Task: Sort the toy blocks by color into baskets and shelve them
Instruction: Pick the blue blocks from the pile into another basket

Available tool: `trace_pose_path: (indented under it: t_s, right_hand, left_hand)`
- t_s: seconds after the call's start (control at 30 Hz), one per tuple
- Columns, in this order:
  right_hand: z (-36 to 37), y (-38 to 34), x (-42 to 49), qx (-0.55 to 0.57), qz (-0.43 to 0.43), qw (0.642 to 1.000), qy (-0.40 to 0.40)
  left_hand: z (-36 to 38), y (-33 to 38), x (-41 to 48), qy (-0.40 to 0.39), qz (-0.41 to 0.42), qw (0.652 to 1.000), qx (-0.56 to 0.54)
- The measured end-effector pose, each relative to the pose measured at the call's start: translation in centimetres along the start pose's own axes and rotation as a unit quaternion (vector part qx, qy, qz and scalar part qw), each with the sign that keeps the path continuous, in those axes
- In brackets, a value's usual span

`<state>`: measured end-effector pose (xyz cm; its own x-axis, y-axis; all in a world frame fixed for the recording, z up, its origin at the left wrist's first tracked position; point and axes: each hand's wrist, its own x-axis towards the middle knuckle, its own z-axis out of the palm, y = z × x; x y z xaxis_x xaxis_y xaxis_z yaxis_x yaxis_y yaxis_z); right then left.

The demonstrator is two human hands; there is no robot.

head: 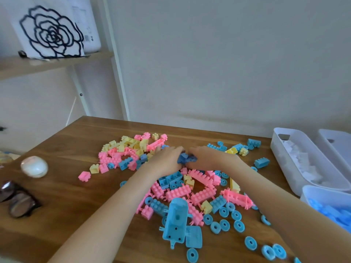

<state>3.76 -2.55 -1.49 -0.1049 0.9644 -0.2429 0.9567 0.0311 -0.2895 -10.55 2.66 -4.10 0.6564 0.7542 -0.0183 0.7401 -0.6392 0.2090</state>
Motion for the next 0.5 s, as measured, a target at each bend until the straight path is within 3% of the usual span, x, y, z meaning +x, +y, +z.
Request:
trace_pose_path:
  t_s: [0.2, 0.3, 0.4, 0.5]
  right_hand:
    - [0.0, -0.1, -2.0, 0.015, 0.017, 0.999, 0.025]
    - [-0.4, -0.1, -3.2, 0.027, 0.026, 0.995, 0.093]
    - [-0.8, 0.2, -4.4, 0.105, 0.050, 0.975, 0.189]
    - [-0.9, 0.3, -5.6, 0.230, 0.088, 0.947, 0.205]
  left_hand:
    - [-0.8, 1.0, -2.6, 0.023, -0.013, 1.000, -0.002]
    - [-1.1, 0.9, -3.4, 0.047, -0.044, 0.997, -0.040]
    - [-1.4, 1.0, -4.2, 0.118, -0.075, 0.989, -0.052]
    - [-1.5, 1.5, -4.8, 0.191, -0.103, 0.975, -0.054]
